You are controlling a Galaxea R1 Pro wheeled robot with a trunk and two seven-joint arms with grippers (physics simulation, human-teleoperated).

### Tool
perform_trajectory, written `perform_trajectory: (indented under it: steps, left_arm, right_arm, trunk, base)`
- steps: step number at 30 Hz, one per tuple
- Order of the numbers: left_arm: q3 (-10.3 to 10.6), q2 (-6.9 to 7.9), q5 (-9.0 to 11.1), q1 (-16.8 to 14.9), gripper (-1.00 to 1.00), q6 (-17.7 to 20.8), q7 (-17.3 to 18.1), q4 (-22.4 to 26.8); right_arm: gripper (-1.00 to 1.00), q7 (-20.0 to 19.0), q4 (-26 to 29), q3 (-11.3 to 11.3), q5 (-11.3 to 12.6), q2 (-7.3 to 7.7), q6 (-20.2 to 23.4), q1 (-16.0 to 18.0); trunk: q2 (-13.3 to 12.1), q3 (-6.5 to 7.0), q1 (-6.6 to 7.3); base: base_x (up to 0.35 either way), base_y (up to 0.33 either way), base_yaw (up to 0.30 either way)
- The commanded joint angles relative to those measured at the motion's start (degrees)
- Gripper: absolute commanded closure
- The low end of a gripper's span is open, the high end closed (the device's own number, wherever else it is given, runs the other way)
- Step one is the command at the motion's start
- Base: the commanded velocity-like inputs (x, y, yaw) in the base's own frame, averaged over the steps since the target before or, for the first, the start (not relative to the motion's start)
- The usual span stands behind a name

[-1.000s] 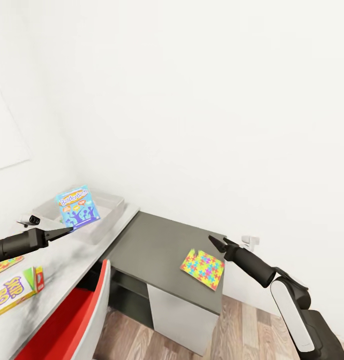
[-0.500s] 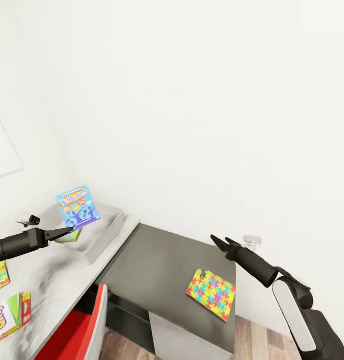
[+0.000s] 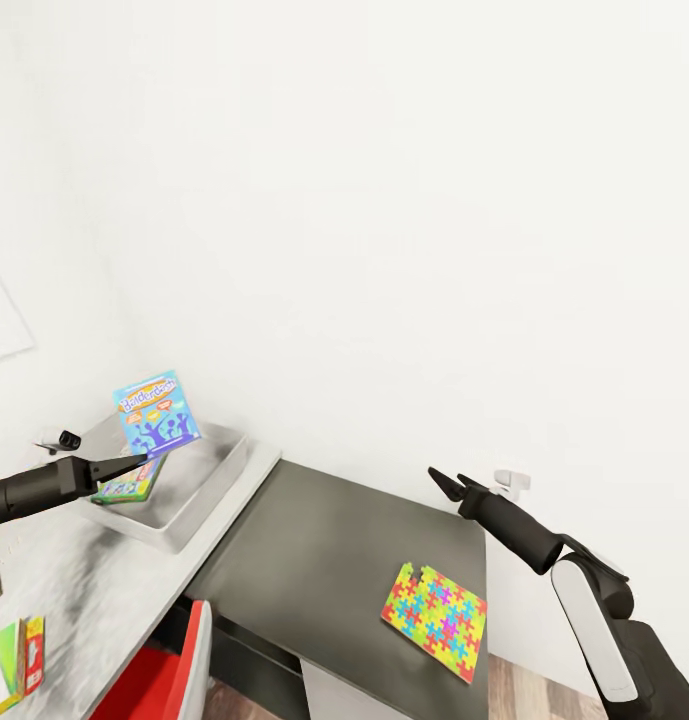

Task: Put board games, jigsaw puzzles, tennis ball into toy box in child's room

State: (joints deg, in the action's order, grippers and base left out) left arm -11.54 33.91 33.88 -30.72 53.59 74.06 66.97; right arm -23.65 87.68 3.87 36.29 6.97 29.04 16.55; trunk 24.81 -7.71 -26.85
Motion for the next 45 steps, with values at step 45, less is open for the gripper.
perform_trajectory:
  steps: [45]
  left_arm:
    - [0.02,-0.05,0.13,-0.04,1.00,0.47,-0.02,0.00]
  right_arm:
    - [-1.00,-0.08,0.21,0.18,0.54,0.06,0.76,0.06]
  trunk:
    - [0.12,-0.12,-0.03]
  base:
    - [0.016,0.020,0.000]
